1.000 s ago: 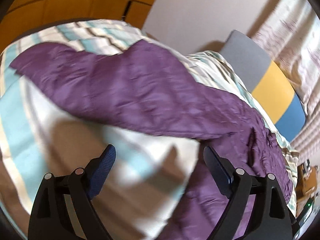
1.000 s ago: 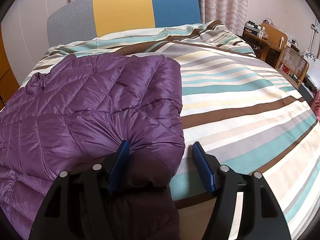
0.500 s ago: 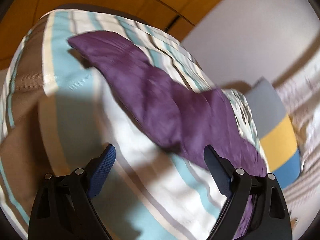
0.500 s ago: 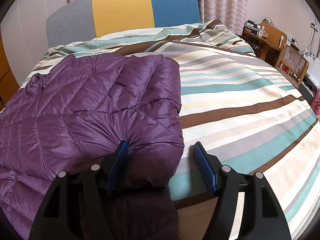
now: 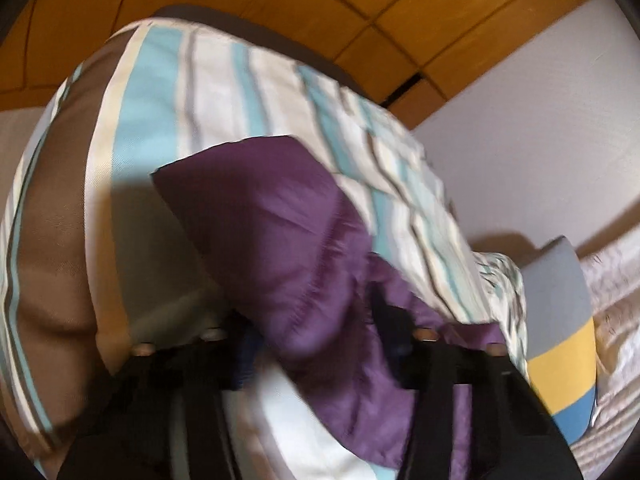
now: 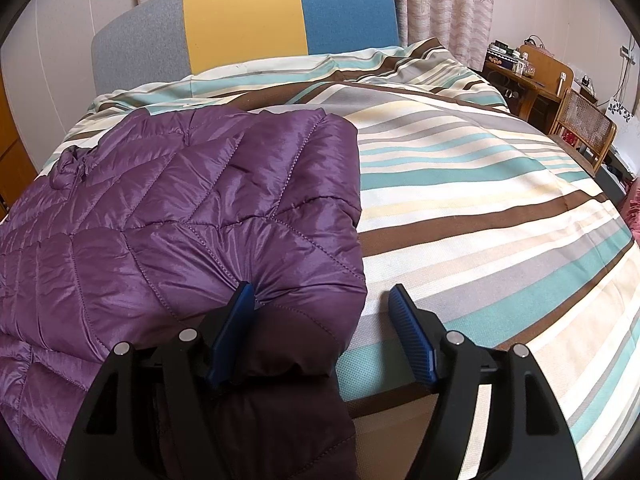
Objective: Fold large clothes
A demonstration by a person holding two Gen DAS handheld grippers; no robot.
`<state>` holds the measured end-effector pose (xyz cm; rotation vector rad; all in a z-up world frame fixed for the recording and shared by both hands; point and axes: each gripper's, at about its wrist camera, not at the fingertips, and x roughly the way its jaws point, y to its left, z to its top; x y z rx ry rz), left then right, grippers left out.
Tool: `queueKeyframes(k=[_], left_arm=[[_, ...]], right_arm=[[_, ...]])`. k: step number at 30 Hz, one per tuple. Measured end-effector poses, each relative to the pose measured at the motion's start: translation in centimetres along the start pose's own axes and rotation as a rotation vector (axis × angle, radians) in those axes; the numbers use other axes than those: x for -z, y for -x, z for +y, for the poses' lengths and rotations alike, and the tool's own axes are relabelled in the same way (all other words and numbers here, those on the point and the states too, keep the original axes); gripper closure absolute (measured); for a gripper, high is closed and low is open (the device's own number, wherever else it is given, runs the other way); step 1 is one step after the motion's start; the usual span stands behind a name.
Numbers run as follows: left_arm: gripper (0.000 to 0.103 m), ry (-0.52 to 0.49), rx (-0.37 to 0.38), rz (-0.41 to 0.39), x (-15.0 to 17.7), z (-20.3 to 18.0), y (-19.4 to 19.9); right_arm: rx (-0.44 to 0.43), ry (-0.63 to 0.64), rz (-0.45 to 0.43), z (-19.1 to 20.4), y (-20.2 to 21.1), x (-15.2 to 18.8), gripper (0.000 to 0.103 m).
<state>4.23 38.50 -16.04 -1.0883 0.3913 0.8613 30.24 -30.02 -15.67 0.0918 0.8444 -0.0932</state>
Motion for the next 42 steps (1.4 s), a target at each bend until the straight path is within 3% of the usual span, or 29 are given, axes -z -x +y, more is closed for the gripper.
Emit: queueKeyframes(k=[4, 8, 13, 20, 27, 33, 42], left_arm=[[0.088, 0.013, 0.025, -0.019, -0.4, 1.3, 0.6], [0.092, -0.033, -0.003, -0.120, 0.3, 0.9, 3.2], [0.092, -0.008, -0.064, -0.226, 0.9, 0.1, 5.9], [0.092, -0.224, -0.039, -0.335, 2.7, -5.8, 8.8], [0.092, -0.562, 0.131, -0.434, 8.5, -14.8, 11.4], [0.092, -0.776, 0.274, -0.398, 15.1, -20.6, 12.0], [0.092, -0.995, 0.389, -0.297, 25.3, -25.3, 11.2]], right_arm=[[0.000, 0.000, 0.000, 0.0, 0.0, 0.0, 0.033], [-0.001, 0.000, 0.000, 0.0, 0.0, 0.0, 0.033], [-0.009, -0.003, 0.002, -0.3, 0.0, 0.1, 0.033], [-0.009, -0.006, 0.001, -0.2, 0.0, 0.2, 0.033], [-0.011, -0.007, 0.002, -0.3, 0.0, 0.2, 0.032], [-0.016, -0.010, 0.002, -0.3, 0.0, 0.1, 0.032], [-0.030, -0.020, 0.004, -0.4, 0.0, 0.1, 0.032]])
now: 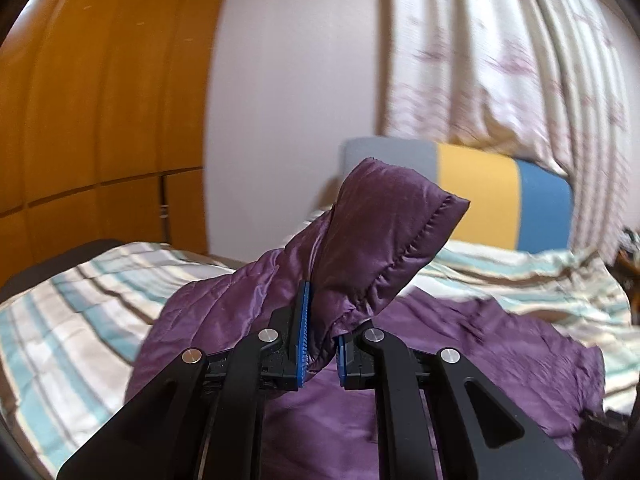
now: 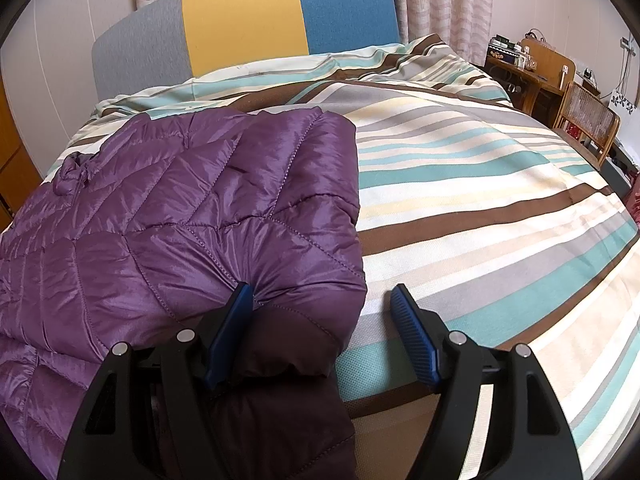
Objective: Fold large clothes
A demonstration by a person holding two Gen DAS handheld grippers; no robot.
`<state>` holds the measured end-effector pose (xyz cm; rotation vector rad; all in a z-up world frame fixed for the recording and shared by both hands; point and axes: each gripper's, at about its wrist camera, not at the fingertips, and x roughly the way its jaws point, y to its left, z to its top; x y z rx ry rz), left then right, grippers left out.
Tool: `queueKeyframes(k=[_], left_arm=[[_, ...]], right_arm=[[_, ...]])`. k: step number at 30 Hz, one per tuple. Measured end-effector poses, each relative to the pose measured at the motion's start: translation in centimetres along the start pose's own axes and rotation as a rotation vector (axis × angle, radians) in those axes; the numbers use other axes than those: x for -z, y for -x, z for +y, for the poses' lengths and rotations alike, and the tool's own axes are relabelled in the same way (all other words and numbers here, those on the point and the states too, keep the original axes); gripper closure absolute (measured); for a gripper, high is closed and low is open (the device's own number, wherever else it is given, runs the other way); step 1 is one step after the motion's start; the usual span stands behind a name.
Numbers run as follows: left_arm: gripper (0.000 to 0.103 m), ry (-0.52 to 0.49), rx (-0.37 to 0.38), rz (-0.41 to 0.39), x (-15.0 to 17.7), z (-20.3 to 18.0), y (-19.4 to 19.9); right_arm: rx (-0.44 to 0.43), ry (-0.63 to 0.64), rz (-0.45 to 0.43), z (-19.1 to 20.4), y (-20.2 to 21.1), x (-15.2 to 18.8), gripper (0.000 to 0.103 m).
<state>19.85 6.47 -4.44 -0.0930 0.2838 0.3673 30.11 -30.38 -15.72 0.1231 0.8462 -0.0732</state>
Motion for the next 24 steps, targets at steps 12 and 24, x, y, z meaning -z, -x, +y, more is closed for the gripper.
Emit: queueKeyframes(k=[12, 24], left_arm=[[0.092, -0.272, 0.202, 0.061, 3.3, -12.8, -1.4], [0.090, -0.453, 0.285, 0.265, 8.2, -18.9, -4.7]], right_arm=[[-0.006, -0.004, -0.001, 0.0, 0.0, 0.0, 0.031], [-0.014, -0.009, -0.001, -0.1, 0.1, 0.0, 0.031]])
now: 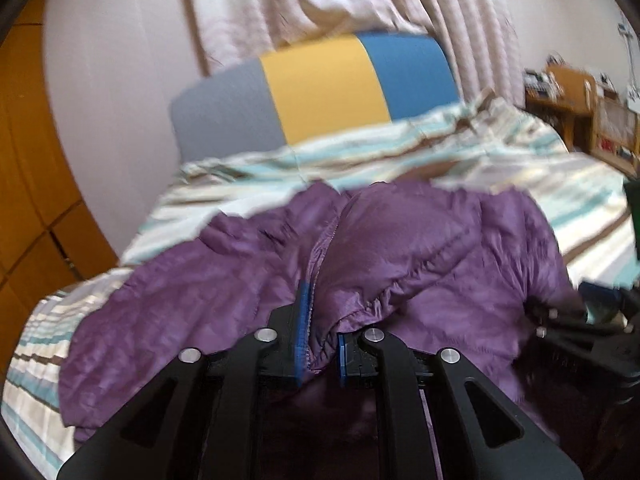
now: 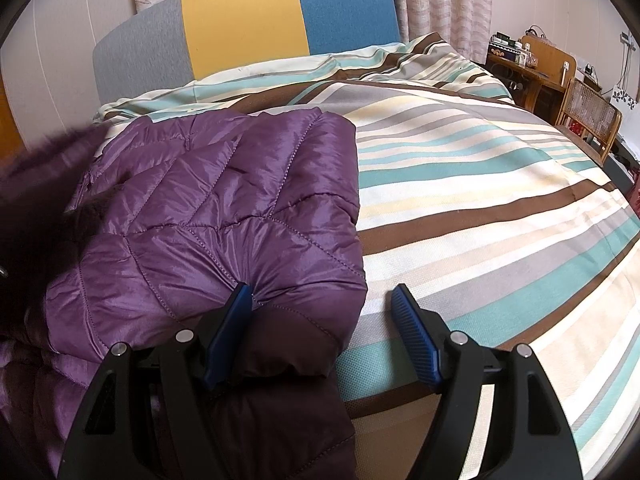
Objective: Fold large clothes
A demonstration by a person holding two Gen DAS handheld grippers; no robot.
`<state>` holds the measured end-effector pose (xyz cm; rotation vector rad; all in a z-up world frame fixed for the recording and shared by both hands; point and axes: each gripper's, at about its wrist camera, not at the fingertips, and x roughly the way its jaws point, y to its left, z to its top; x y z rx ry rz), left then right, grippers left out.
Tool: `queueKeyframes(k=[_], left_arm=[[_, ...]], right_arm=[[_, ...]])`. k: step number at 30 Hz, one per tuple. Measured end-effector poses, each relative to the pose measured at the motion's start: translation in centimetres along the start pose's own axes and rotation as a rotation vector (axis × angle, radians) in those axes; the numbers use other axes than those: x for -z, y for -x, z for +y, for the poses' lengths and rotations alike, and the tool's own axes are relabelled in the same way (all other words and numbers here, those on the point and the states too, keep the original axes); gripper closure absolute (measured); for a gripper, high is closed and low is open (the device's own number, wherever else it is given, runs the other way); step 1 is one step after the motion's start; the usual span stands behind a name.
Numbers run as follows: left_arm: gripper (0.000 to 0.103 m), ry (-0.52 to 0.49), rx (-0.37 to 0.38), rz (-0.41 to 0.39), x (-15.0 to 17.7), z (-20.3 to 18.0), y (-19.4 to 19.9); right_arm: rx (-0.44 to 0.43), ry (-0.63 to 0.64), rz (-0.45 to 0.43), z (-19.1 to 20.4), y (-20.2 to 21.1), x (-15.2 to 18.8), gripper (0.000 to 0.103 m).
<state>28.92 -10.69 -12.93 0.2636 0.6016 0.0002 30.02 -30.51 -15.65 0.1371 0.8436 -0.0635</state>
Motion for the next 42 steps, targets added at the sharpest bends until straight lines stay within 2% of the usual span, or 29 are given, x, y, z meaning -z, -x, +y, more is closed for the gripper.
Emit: queueKeyframes(k=[2, 3, 4, 5, 8, 12, 14, 16, 19, 23, 26, 27, 29, 32, 34, 37, 39, 41, 42], left_arm=[[0.076, -0.020, 0.031, 0.059, 0.4, -0.6, -0.9], [0.055, -0.030, 0.043, 0.068, 0.5, -0.9, -1.0], [0.029, -0.034, 0.046, 0.062, 0.6, -1.0, -0.9], [0.021, -0.036, 0.051, 0.033, 0.7, -1.1, -0.3], [0.020, -0.023, 0.110, -0.011, 0.9, -1.1, 1.3], [0.020, 0.060, 0.175, -0.037, 1.3, 0.7, 3.3], [0.020, 0.145, 0.202, -0.033, 1.6, 3.1, 4.0], [0.020, 0.232, 0.199, -0.031, 2.1, 5.8, 4.3], [0.020, 0.383, 0.141, -0.004, 3.0, 10.9, 3.7], [0.020, 0.581, -0.014, 0.067, 5.2, 18.0, 2.1], [0.020, 0.655, -0.115, 0.130, 7.5, 21.9, 0.9], [0.020, 0.671, -0.130, 0.152, 8.5, 22.9, 0.4], [0.020, 0.720, -0.099, 0.186, 10.2, 24.2, -0.3], [0.020, 0.799, -0.045, 0.163, 11.6, 25.2, 0.0], [0.019, 0.792, -0.048, 0.161, 11.6, 24.9, -0.1], [0.016, 0.776, -0.048, 0.167, 11.6, 24.6, -0.3], [0.016, 0.775, -0.049, 0.166, 11.6, 24.5, -0.2], [0.015, 0.779, -0.047, 0.164, 11.6, 24.8, -0.3], [0.014, 0.780, -0.045, 0.163, 11.6, 24.8, -0.4]], right_arm=[[0.000, 0.001, 0.000, -0.1, 0.0, 0.0, 0.031], [-0.001, 0.001, 0.000, -0.1, 0.0, 0.0, 0.031], [-0.001, 0.000, 0.000, -0.1, 0.0, 0.0, 0.031], [-0.002, 0.000, 0.000, -0.1, 0.0, 0.0, 0.031], [-0.001, 0.001, 0.000, -0.1, 0.0, 0.0, 0.031], [-0.003, -0.001, 0.000, -0.1, 0.0, 0.0, 0.030], [-0.004, -0.001, 0.001, -0.1, 0.0, 0.0, 0.030], [-0.005, -0.001, 0.001, -0.1, 0.0, 0.0, 0.030], [-0.004, -0.001, 0.000, -0.1, 0.0, 0.0, 0.030], [-0.025, -0.010, -0.004, -0.3, 0.0, 0.0, 0.027], [-0.060, -0.029, -0.028, -0.7, 0.5, 0.0, 0.025], [-0.067, -0.033, -0.046, -0.7, 0.9, 0.0, 0.025], [-0.077, -0.011, -0.078, -0.2, 1.9, 0.0, 0.025], [-0.128, 0.088, -0.094, 2.4, 3.4, -0.8, 0.027], [-0.179, 0.142, -0.127, 4.6, 4.6, -1.8, 0.029], [-0.264, 0.245, -0.158, 10.0, 5.7, -4.4, 0.029], [-0.266, 0.320, -0.139, 13.7, 4.7, -5.5, 0.031], [-0.274, 0.357, -0.100, 16.0, 3.3, -5.9, 0.044], [-0.281, 0.367, -0.070, 16.9, 2.3, -5.9, 0.045]])
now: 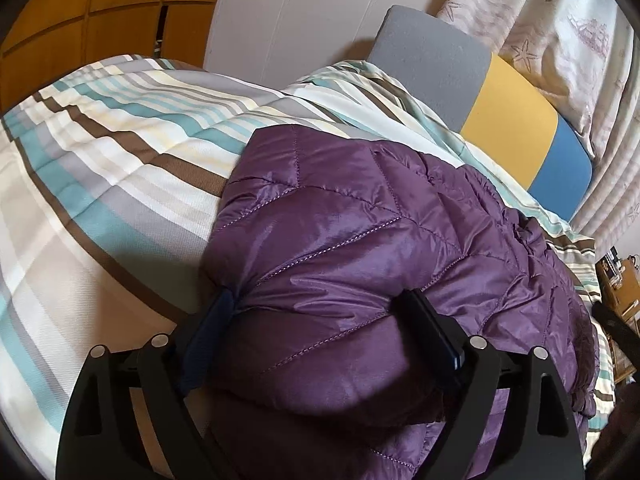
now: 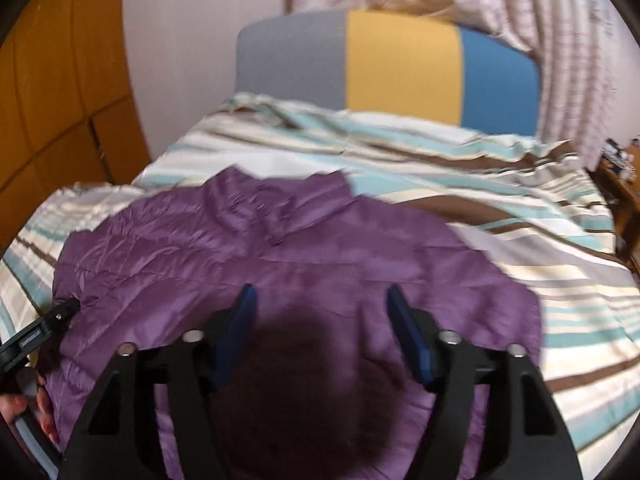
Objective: Fold large clothes
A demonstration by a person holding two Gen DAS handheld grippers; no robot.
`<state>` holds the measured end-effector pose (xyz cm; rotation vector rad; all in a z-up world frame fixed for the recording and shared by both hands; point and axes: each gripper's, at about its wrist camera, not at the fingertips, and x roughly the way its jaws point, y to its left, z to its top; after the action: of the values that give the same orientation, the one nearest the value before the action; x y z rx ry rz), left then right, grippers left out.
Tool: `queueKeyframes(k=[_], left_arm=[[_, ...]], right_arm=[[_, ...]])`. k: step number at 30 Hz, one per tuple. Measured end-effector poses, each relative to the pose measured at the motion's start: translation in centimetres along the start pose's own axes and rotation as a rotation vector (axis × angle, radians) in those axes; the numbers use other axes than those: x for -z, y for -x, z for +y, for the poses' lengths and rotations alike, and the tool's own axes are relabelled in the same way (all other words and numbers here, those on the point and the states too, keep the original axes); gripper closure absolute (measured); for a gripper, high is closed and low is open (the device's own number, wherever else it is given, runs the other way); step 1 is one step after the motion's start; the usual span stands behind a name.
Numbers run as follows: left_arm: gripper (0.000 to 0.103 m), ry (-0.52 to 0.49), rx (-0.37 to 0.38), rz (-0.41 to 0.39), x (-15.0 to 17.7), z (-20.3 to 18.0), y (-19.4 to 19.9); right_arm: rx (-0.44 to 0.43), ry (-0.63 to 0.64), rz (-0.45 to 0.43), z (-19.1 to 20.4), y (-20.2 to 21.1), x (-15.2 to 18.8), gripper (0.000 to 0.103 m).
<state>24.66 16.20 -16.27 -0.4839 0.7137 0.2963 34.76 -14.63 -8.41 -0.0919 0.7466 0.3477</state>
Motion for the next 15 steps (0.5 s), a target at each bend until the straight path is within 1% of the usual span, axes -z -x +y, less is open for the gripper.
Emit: queueKeyframes(k=[2, 4, 5, 7, 8, 10, 11, 12, 13, 14, 15], left_arm=[[0.012, 0.001, 0.007, 0.002, 0.1, 0.0, 0.0], [0.009, -0.003, 0.013, 0.005, 0.0, -0.1, -0.2], [0.008, -0.008, 0.015, 0.007, 0.0, -0.2, -0.2], [0.004, -0.025, 0.012, 0.014, 0.0, -0.4, -0.4], [0.004, -0.036, 0.002, 0.020, -0.1, -0.6, -0.6], [0.004, -0.062, -0.040, 0.034, -0.3, -1.2, -0.6], [0.004, -0.083, -0.080, 0.019, -0.5, -1.6, 0.2], [0.004, -0.089, -0.097, -0.017, -0.7, -2.0, 1.3], [0.004, -0.085, -0.091, -0.052, -0.8, -2.3, 2.2], [0.004, -0.080, -0.065, -0.093, -1.0, -2.8, 3.3], [0.004, -0.090, -0.048, -0.111, -1.3, -3.5, 4.0]], right_arm=[[0.009, -0.001, 0.050, 0.3, -1.8, 0.6, 0.046], [0.032, -0.015, 0.088, -0.4, -2.9, 2.2, 0.045], [0.014, -0.037, 0.092, -1.0, -3.4, 3.6, 0.044], [-0.029, -0.096, 0.050, -2.4, -3.1, 5.8, 0.044], [-0.025, -0.103, 0.044, -2.5, -3.0, 5.8, 0.044], [-0.011, -0.087, 0.057, -2.2, -3.2, 5.7, 0.043], [-0.006, -0.083, 0.057, -2.2, -3.3, 5.7, 0.043], [-0.003, -0.082, 0.055, -2.1, -3.4, 5.6, 0.043], [-0.003, -0.082, 0.053, -2.1, -3.5, 5.5, 0.043], [-0.003, -0.082, 0.052, -1.9, -3.5, 5.5, 0.042], [-0.001, -0.080, 0.051, -1.8, -3.6, 5.5, 0.042]])
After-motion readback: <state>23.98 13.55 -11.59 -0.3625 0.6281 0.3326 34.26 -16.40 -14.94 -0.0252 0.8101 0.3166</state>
